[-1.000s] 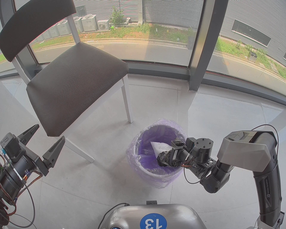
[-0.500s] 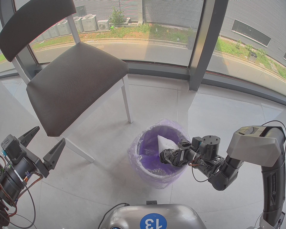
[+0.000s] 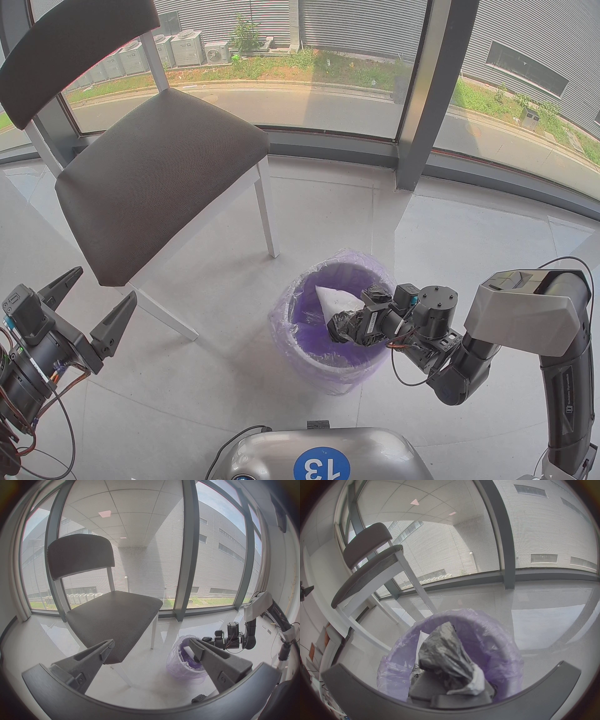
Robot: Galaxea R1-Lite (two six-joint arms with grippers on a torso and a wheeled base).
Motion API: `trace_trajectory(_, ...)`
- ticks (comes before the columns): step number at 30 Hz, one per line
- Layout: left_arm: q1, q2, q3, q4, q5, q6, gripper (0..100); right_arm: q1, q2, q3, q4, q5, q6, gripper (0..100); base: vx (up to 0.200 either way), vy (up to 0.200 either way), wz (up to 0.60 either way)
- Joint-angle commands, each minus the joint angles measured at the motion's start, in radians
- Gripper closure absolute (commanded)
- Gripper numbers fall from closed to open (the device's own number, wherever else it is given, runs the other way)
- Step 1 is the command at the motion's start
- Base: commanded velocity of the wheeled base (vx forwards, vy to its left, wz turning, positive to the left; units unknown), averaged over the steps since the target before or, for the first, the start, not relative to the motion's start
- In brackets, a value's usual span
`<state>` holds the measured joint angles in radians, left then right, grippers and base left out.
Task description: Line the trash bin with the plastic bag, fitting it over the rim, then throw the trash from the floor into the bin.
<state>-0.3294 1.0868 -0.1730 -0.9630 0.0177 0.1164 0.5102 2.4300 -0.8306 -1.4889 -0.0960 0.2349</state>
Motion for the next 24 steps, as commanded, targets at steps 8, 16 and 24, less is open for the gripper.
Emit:
trace_trajectory(8,-0.004,-0.024,0.0,-0.008,-0.004,-0.006,0,0.037,-0.037,-0.019,0.121,-0.001,-0.011,100,0.0,0.0,0.0)
trace_trajectory(16,-0.073,-0.073,-0.016,0.004,-0.005,-0.027,0,0.051,-0.123,-0.225,0.564,-0.002,-0.081,100,0.0,0.0,0.0)
trace_trajectory(24,-0.065,-0.074,-0.046,0.007,-0.022,-0.026,0,0.051,-0.131,-0.423,0.839,-0.001,-0.17,100,0.0,0.0,0.0)
